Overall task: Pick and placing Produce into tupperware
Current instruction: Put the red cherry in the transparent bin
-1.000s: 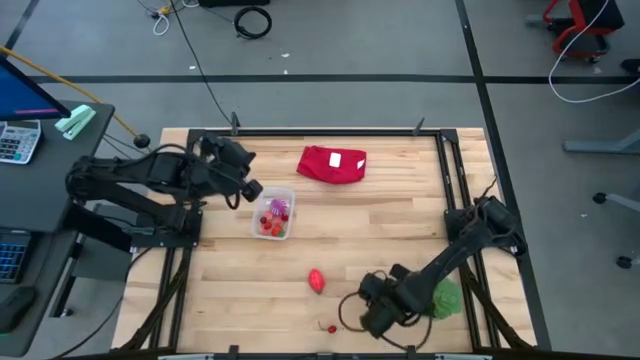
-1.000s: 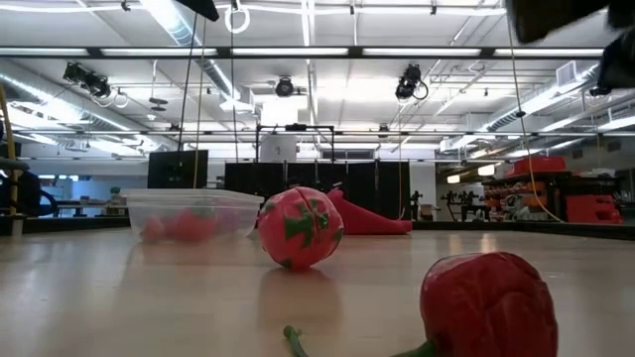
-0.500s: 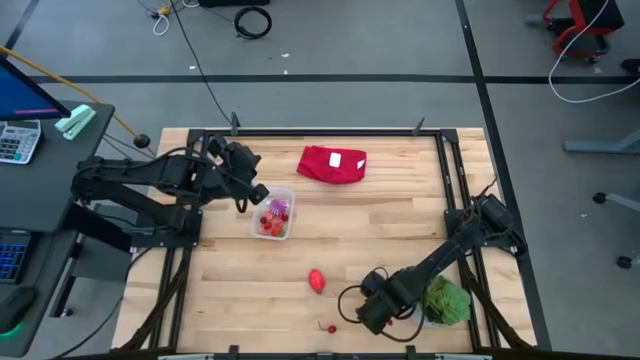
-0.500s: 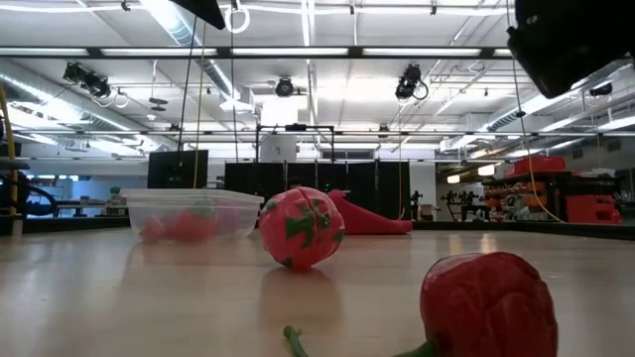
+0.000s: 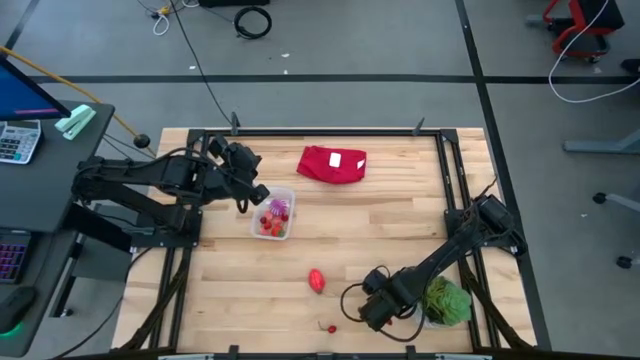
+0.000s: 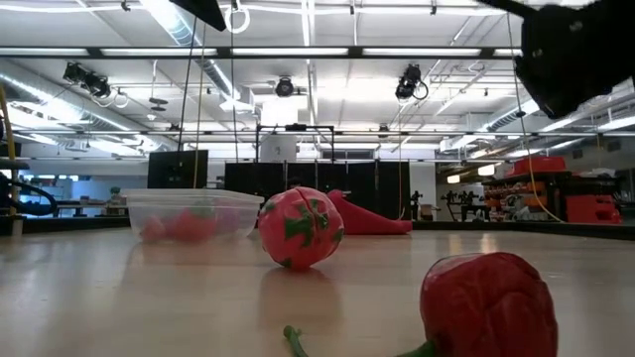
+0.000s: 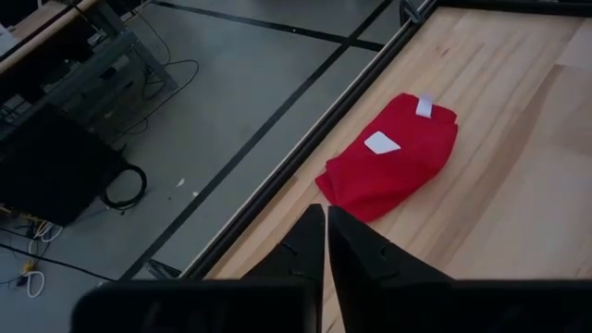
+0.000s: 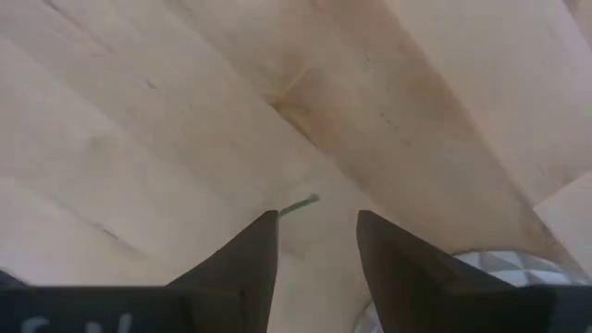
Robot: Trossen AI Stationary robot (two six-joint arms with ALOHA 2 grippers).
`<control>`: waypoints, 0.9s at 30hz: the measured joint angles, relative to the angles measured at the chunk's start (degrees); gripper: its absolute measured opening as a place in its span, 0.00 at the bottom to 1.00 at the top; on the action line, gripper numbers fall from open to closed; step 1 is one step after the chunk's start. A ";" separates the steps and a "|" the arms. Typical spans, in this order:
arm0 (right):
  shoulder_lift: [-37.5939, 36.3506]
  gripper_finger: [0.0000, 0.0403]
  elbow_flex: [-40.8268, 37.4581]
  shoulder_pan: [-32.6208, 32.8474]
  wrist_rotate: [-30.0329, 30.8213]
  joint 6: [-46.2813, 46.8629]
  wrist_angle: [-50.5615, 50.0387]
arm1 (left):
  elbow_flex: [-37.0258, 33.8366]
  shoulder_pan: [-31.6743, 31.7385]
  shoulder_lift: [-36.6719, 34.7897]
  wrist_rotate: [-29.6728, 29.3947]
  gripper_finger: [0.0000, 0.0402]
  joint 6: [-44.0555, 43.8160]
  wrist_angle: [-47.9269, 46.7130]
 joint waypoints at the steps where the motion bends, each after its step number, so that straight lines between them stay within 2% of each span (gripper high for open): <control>1: 0.00 0.39 -0.65 0.00 -0.17 0.03 0.93 | 0.00 0.00 0.00 0.02 0.07 0.00 0.00; 8: -0.04 0.39 -4.64 0.00 -0.29 -0.10 10.06 | 0.00 0.00 0.00 0.01 0.04 -0.01 0.00; 15: -0.13 0.36 -5.08 0.04 0.82 -0.44 10.48 | 0.00 0.00 0.00 0.01 0.04 -0.02 0.00; 19: -0.13 0.28 -5.15 0.04 1.30 -0.94 10.15 | -0.01 0.00 0.00 0.01 0.05 -0.04 0.01; 27: -0.11 0.05 -5.25 0.13 4.58 -6.18 9.85 | 0.00 0.00 0.00 0.01 0.05 -0.04 0.00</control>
